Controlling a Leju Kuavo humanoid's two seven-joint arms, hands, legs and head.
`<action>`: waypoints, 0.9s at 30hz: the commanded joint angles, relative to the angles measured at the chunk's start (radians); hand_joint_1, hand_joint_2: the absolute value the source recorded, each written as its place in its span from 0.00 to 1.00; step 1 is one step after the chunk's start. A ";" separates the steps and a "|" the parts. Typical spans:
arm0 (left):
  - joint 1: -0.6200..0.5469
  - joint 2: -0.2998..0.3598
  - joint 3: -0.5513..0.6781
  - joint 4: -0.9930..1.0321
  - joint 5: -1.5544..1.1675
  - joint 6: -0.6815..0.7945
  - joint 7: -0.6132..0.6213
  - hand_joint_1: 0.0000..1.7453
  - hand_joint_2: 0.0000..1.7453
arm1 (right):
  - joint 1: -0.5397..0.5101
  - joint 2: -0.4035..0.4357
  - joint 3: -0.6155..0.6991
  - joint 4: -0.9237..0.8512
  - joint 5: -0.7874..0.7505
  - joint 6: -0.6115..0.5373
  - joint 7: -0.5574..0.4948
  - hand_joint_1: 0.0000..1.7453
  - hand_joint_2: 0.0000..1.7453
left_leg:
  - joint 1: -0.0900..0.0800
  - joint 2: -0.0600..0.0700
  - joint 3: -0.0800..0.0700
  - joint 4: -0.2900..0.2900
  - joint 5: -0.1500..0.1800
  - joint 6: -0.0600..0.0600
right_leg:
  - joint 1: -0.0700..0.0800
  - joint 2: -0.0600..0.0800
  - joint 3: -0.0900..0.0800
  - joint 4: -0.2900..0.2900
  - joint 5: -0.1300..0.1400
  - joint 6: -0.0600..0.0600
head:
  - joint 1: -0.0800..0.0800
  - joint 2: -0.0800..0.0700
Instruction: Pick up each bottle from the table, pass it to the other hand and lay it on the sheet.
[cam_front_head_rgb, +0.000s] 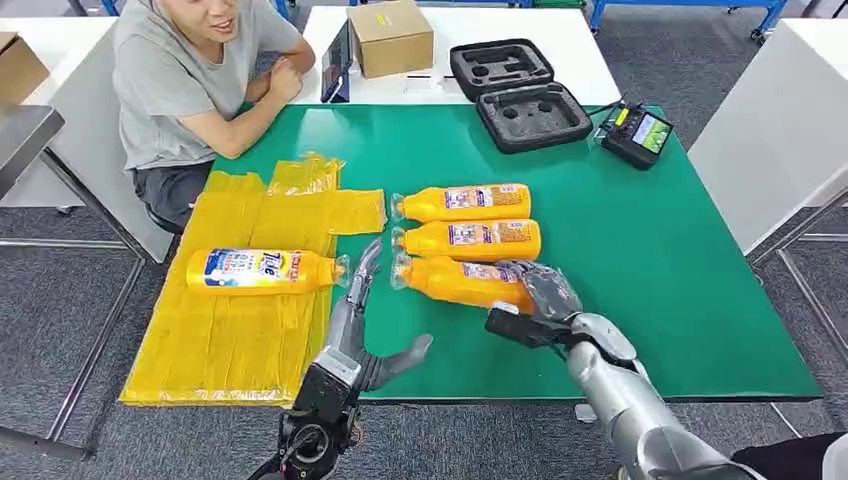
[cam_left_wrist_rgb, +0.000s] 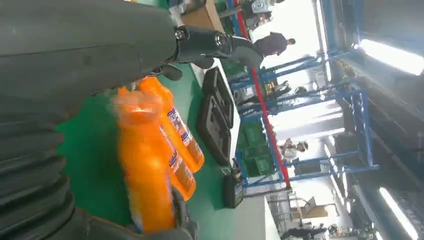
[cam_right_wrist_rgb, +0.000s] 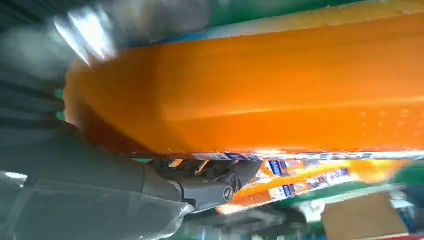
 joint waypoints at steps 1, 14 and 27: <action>0.027 0.004 0.039 -0.088 0.016 0.125 0.003 0.00 1.00 | 0.152 0.019 -0.024 -0.136 -0.356 0.161 -0.063 1.00 1.00 | 0.001 -0.002 0.002 -0.001 0.000 -0.002 | 0.001 -0.001 0.003 -0.002 -0.001 -0.001 | 0.000 0.000; 0.023 -0.142 0.248 0.084 0.119 0.093 0.003 0.00 1.00 | 0.351 0.068 0.069 -0.529 -0.602 0.035 -0.063 1.00 1.00 | 0.001 -0.002 -0.007 -0.001 0.000 -0.001 | 0.001 -0.001 -0.005 0.000 -0.001 -0.001 | 0.000 0.000; -0.061 -0.158 0.171 0.323 0.202 0.009 0.003 0.00 1.00 | 0.334 0.137 0.114 -0.537 -0.596 0.013 -0.063 1.00 1.00 | 0.001 0.000 -0.008 0.000 -0.002 -0.002 | 0.001 0.001 -0.008 0.000 -0.002 -0.001 | 0.000 0.000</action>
